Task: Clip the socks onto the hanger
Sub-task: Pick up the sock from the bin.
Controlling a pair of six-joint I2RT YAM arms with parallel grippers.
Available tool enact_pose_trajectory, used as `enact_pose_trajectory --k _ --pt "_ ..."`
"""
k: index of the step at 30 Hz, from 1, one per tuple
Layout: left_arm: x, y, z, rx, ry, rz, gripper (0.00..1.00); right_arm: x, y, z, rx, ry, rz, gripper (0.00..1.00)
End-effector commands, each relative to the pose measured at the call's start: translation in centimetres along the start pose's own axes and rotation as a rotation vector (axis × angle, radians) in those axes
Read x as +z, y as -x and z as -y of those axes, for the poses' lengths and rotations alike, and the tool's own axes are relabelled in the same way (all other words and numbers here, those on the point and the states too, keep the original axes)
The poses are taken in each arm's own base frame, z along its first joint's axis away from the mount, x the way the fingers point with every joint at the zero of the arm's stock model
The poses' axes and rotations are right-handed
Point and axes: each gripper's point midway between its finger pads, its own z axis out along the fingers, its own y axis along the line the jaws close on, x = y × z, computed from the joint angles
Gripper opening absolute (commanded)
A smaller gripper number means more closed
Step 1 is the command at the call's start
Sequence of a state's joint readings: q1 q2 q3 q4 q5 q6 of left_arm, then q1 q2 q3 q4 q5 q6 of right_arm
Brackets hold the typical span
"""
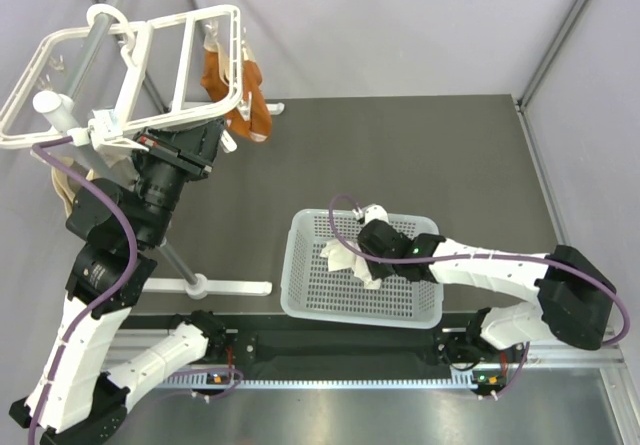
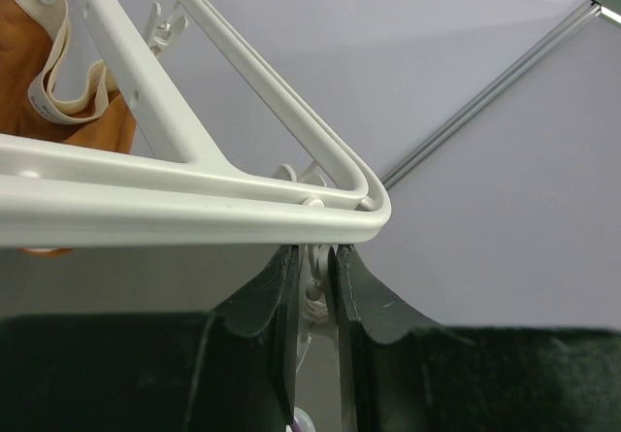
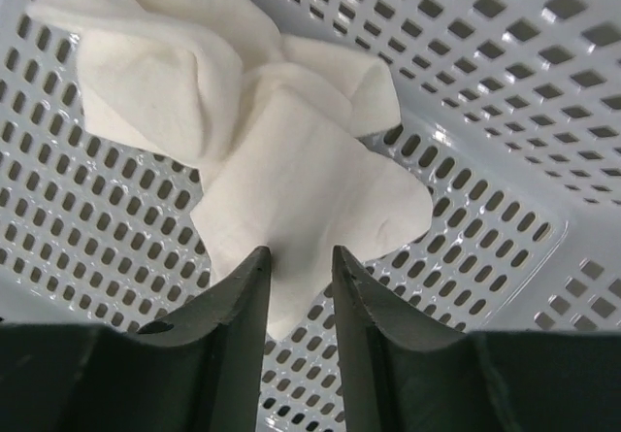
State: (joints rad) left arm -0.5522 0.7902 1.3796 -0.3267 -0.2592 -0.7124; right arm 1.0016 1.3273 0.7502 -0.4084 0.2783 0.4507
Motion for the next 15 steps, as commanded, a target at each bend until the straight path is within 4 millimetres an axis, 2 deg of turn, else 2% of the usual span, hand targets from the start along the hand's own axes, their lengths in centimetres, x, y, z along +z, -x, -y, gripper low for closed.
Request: enact_pose_trajectory --k 1,2,6,8,9,10,15 --pt "0.2 -0.2 0.3 -0.009 -0.011 -0.008 0.00 -0.4 0.3 -1.1 0.034 0.045 0.034 0.29" --pt "0.2 -0.2 0.3 -0.009 -0.010 -0.007 0.00 -0.4 0.2 -1.2 0.036 0.049 0.036 0.24" --pt "0.2 -0.1 0.3 -0.009 -0.009 -0.006 0.00 -0.7 0.8 -2.0 0.042 0.100 0.064 0.19" --pt "0.1 -0.1 0.4 -0.010 -0.012 -0.007 0.00 -1.0 1.1 -2.2 0.046 0.116 0.080 0.12" --pt "0.1 -0.2 0.3 -0.009 -0.009 -0.008 0.00 -1.1 1.3 -2.3 0.050 0.119 0.085 0.03" --pt "0.1 -0.1 0.3 -0.010 -0.011 -0.006 0.00 -1.3 1.5 -2.2 0.053 0.122 0.093 0.00" --pt "0.0 0.0 0.4 -0.010 -0.014 -0.007 0.00 -3.1 2.8 -1.4 0.075 0.105 0.159 0.00"
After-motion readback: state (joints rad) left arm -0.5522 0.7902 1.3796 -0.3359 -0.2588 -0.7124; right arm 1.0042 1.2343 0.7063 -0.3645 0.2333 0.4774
